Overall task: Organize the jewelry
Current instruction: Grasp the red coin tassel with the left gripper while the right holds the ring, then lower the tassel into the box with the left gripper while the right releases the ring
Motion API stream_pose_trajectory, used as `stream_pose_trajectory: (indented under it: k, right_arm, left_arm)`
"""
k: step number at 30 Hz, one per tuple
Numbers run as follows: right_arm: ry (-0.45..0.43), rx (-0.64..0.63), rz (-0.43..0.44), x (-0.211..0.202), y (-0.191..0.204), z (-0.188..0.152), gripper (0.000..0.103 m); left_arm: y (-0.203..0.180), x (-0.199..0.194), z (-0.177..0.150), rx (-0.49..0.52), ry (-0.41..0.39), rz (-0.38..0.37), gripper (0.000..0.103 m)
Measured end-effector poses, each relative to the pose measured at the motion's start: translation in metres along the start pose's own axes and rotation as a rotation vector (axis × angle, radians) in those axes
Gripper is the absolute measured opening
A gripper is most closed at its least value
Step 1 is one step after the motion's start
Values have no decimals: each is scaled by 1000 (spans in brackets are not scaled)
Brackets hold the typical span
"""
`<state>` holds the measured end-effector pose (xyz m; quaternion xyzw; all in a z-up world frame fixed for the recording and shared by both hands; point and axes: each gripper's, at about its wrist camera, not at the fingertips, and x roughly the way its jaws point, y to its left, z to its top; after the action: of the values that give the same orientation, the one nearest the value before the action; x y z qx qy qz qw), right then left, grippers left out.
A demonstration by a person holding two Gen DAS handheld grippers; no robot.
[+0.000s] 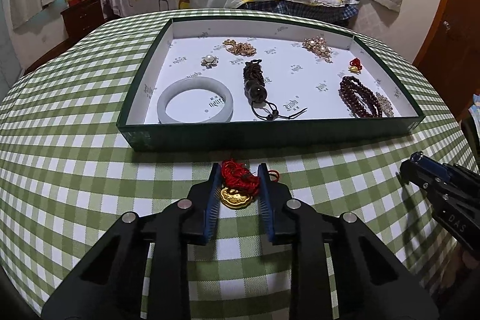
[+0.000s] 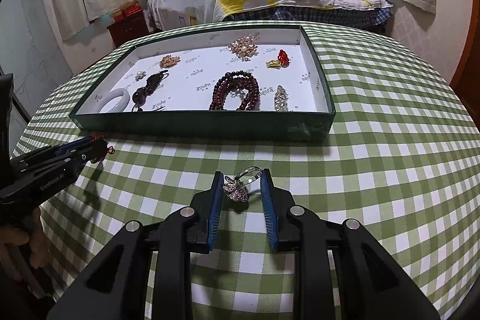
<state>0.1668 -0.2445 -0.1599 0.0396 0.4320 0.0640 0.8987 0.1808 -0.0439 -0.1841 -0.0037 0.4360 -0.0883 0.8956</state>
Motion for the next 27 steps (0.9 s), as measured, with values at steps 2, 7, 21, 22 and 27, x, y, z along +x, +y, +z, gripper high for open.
stream_pose_trajectory:
  k: [2, 7, 21, 22, 27]
  right_arm:
    - [0, 0, 1, 0, 0, 0, 26]
    - [0, 0, 1, 0, 0, -1, 26]
    - [7, 0, 0, 2, 1, -2, 26]
    - [7, 1, 0, 2, 0, -2, 26]
    - [5, -1, 1, 2, 1, -2, 26]
  left_arm:
    - [-1, -2, 0, 9, -6, -2, 19]
    - [-3, -5, -1, 12, -10, -2, 18]
    - [-6, -12, -2, 31, -29, 12, 17]
    - [-6, -12, -2, 32, -29, 13, 17]
    - [-7, -19, -2, 40, -45, 11, 17]
